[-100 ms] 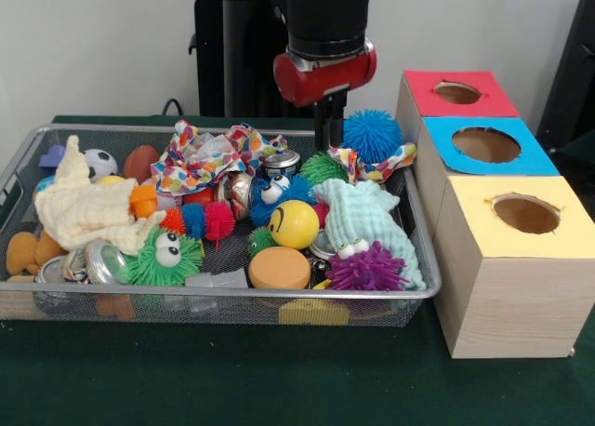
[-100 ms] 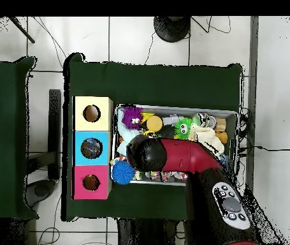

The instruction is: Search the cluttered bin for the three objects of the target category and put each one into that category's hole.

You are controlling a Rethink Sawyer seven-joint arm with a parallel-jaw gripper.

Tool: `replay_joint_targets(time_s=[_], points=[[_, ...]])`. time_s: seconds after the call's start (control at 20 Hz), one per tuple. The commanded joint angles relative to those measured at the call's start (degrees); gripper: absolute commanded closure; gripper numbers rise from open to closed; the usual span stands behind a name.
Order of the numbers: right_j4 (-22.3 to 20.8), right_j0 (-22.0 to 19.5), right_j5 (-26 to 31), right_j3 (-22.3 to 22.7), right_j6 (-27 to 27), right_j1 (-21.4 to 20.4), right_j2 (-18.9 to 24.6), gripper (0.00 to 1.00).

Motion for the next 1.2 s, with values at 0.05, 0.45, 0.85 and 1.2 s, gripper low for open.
replay_joint_targets(time_s=[0.05, 0.45, 0.85, 1.2], points=[[0.16, -0.96, 3.84, -7.06, 2.72, 4.16, 4.26, 0.0], [-3.01, -3.99, 2.44, -5.71, -1.14, 3.95, 6.83, 0.0], [-2.32, -2.59, -2.12, -6.15, 2.77, 5.82, 7.14, 0.0], [-1.09, -3.98, -7.52, -4.48, 4.85, 8.95, 8.94, 0.0]])
